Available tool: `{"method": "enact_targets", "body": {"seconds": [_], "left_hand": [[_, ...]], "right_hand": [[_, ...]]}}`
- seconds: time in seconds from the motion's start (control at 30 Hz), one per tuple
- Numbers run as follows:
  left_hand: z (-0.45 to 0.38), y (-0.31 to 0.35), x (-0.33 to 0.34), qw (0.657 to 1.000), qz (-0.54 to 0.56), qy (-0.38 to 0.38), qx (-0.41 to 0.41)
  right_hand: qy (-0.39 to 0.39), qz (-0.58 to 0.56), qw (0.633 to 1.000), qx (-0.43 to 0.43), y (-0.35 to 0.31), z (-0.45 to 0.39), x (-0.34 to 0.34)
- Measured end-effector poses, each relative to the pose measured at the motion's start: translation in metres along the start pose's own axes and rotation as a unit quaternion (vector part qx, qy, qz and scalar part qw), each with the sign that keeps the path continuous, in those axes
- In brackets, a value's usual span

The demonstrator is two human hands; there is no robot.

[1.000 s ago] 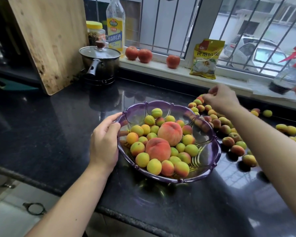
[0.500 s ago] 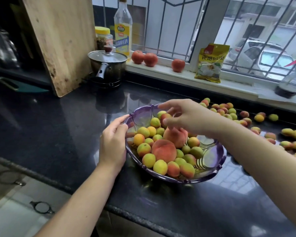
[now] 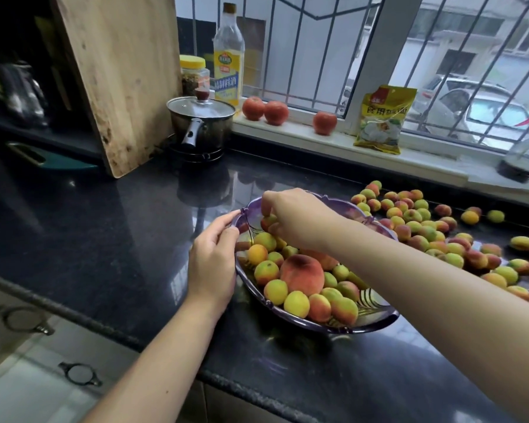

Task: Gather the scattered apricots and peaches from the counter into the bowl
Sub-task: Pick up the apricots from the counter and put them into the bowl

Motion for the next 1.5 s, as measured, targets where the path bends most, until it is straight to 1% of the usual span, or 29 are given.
{"method": "enact_targets", "body": {"seconds": [0.07,0.17,0.2,0.3,0.37,0.43,0.57,0.63,0.7,0.77,0.9,1.0,1.2,1.3,1.43,1.5], "left_hand": [[0.0,0.0,0.0,1.0,0.002,-0.003,-0.001],[-0.001,-0.001,-0.001,1.0,0.007,-0.003,-0.006],[-0.001,-0.002,-0.001,1.0,0.008,-0.006,-0.009],[-0.001,-0.004,-0.001,1.0,0.013,-0.017,-0.019],[-0.001,-0.004,-0.001,1.0,0.01,-0.016,-0.016],[0.0,-0.002,0.0,1.0,0.012,-0.015,-0.012],[0.003,0.003,0.001,1.0,0.018,-0.015,-0.003],[0.004,0.005,0.001,1.0,0.021,-0.013,0.002],[0.004,0.006,0.001,1.0,0.017,-0.011,0.007],[0.004,0.007,0.002,1.0,0.016,-0.01,0.01],[0.005,0.008,0.001,1.0,0.017,-0.005,0.015],[0.004,0.007,0.002,1.0,0.015,-0.005,0.014],[0.002,0.005,0.001,1.0,0.008,-0.005,0.015],[0.002,0.004,0.001,1.0,0.005,-0.003,0.017],[0.004,0.006,0.0,1.0,-0.004,-0.004,0.03],[0.003,0.006,0.0,0.999,-0.004,-0.002,0.034]], "right_hand": [[-0.012,-0.014,1.0,0.004,0.001,0.001,-0.001],[0.001,-0.023,1.0,0.02,0.006,0.004,0.001],[0.018,-0.035,0.999,0.031,0.01,0.006,-0.003],[0.102,-0.07,0.989,0.083,0.037,0.008,-0.026],[0.159,-0.063,0.977,0.131,0.071,0.01,-0.043],[0.194,-0.062,0.96,0.192,0.112,0.018,-0.051],[0.197,-0.042,0.922,0.331,0.191,0.045,-0.044],[0.19,-0.019,0.909,0.372,0.216,0.058,-0.039],[0.169,0.003,0.906,0.389,0.231,0.066,-0.032],[0.143,0.015,0.912,0.384,0.237,0.068,-0.024],[0.141,0.009,0.929,0.341,0.235,0.054,-0.01],[0.098,0.038,0.947,0.305,0.224,0.038,0.005],[0.019,0.079,0.968,0.236,0.222,0.004,0.025],[-0.012,0.099,0.968,0.228,0.224,-0.011,0.03],[-0.087,0.149,0.96,0.22,0.219,-0.025,0.035],[-0.11,0.163,0.955,0.221,0.215,-0.029,0.034]]}}
Point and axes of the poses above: each hand's wrist, its own z-axis away from the middle knuckle, its own x-axis out of the palm, y = z × x, the point moved 3 cm from there along -z, towards the middle knuckle, and after that the axes turned 14 degrees about y, right-handed, at the moved point
